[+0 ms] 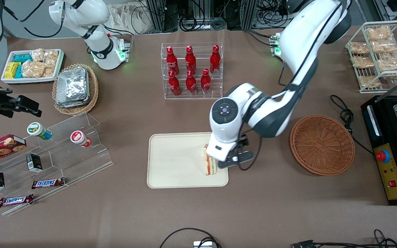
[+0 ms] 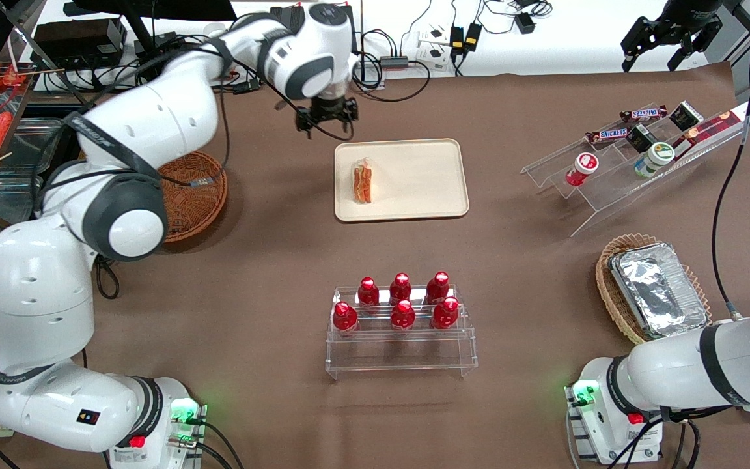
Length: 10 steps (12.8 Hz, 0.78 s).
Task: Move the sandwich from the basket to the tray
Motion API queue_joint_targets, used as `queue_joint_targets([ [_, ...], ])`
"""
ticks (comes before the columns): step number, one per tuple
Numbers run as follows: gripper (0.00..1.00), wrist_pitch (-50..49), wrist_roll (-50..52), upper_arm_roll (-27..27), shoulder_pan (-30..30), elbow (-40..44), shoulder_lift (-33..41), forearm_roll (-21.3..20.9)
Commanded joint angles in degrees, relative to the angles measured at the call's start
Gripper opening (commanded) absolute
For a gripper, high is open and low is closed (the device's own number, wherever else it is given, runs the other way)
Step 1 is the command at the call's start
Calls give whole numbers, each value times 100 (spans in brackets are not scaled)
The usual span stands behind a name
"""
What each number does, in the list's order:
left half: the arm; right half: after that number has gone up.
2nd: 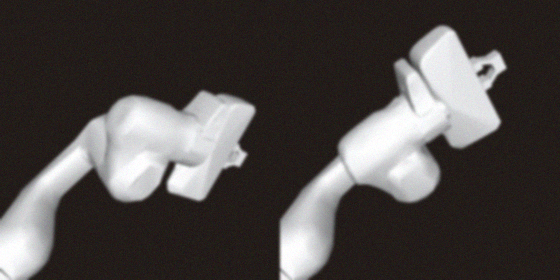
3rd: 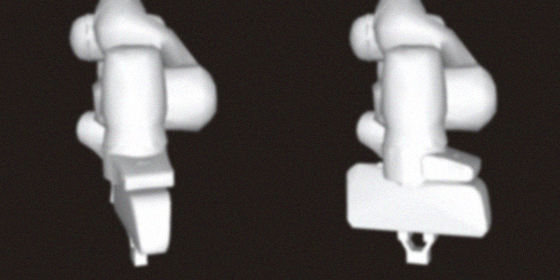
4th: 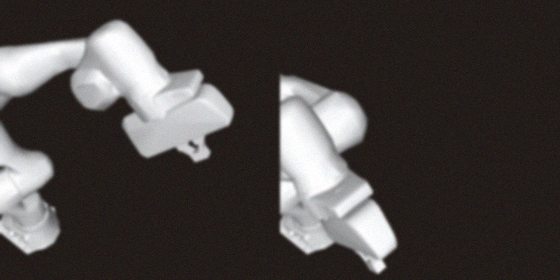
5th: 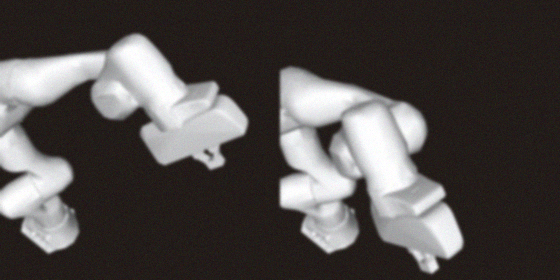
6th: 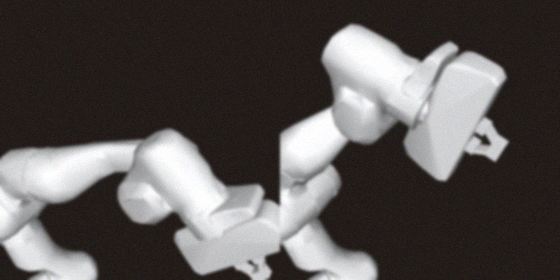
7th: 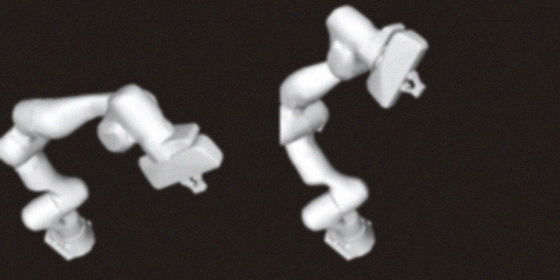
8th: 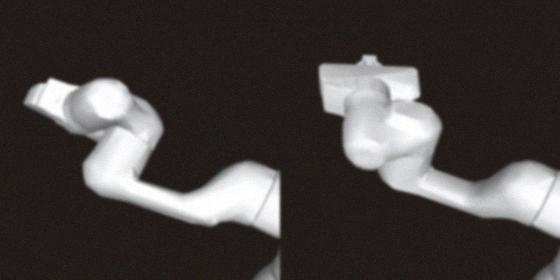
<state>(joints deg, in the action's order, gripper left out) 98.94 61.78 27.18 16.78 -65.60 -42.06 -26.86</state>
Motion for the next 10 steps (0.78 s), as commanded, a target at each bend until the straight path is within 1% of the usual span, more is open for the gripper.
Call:
queue_joint_targets([
  [1, 100, -445, -280, 15, -568, -163, 671, -21],
  [4, 100, -682, -299, 59, -1069, -172, 1076, 67],
  [7, 100, -885, -535, 42, -1264, -181, 1323, 207],
  [9, 100, -894, -545, 24, -1352, -181, 1446, 408],
  [10, 100, -903, -553, 41, -1587, -207, 1499, 497],
])
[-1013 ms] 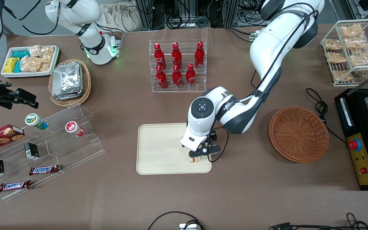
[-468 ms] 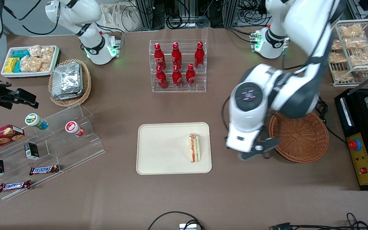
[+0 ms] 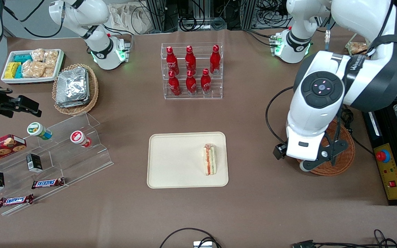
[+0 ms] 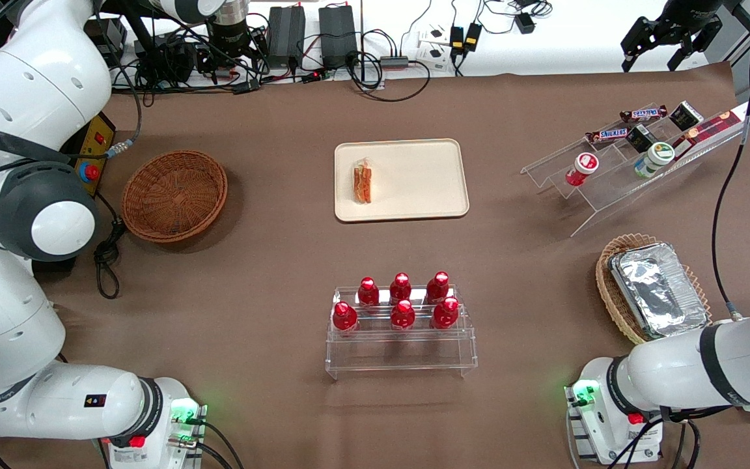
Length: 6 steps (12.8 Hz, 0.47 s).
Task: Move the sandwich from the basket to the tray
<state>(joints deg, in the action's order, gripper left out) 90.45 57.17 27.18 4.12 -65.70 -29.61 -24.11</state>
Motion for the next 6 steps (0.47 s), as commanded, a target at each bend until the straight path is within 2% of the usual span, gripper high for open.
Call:
queue_joint_targets([
  [1, 100, -141, -179, 51, -402, -197, 306, 327],
  [6, 100, -643, -1830, 7, -912, -460, 858, 802],
])
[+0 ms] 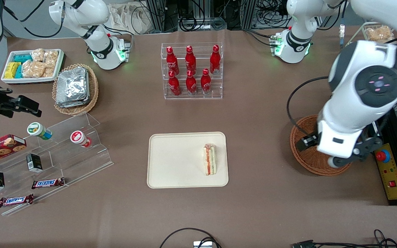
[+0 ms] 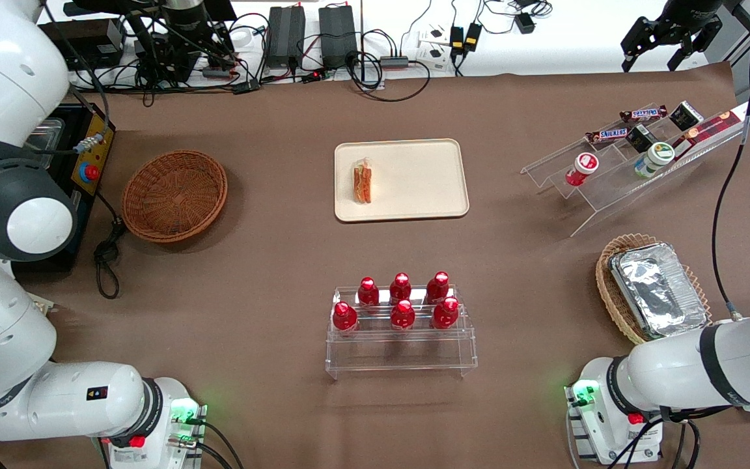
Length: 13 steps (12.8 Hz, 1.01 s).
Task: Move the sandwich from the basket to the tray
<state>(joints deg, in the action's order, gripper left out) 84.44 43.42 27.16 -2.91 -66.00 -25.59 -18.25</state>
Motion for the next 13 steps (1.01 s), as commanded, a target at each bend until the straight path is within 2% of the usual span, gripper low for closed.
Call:
queue_joint_targets([
  [1, 100, -16, -579, -104, -271, -649, 650, 399],
  [6, 100, 151, -1974, -1254, -219, -1616, 1783, 1348],
  [9, 100, 134, -2994, -1862, -157, -2092, 2390, 1587],
  [11, 100, 73, -3626, -2091, -148, -2172, 2628, 1649],
  [13, 100, 29, -3796, -2162, -148, -2233, 2778, 1737],
])
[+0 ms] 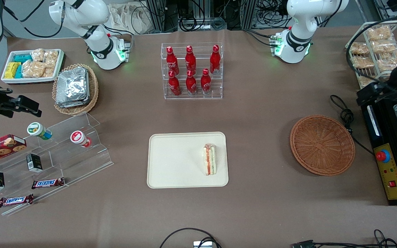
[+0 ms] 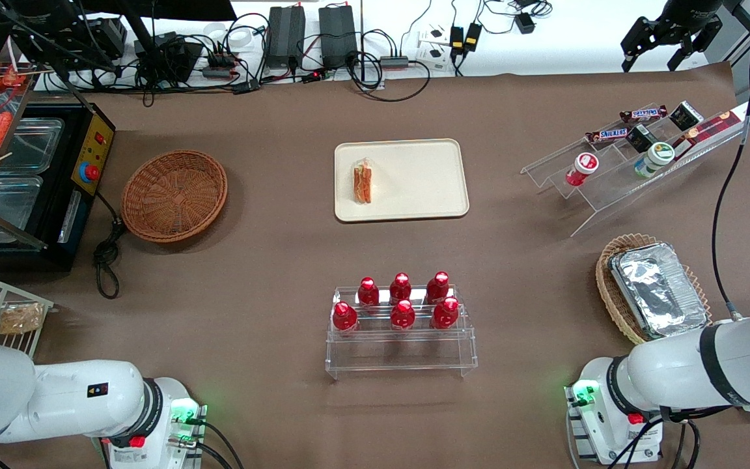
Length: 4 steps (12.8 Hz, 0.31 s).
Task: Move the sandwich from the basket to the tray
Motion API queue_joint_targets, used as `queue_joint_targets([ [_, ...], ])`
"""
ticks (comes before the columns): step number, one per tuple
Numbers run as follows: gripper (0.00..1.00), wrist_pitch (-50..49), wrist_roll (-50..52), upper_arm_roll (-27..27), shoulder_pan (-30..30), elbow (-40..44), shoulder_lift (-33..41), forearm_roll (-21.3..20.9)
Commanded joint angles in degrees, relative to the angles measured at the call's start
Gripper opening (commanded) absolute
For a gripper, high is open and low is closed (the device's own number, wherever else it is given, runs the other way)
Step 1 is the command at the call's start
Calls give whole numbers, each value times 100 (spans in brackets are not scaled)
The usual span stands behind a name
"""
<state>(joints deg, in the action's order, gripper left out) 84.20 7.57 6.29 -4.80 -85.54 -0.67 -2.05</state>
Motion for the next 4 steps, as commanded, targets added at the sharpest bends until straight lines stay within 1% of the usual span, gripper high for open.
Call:
queue_joint_targets([
  [1, 100, 18, -221, -75, 41, -288, 330, 126],
  [4, 100, 17, -221, -66, 32, -332, 340, 126],
])
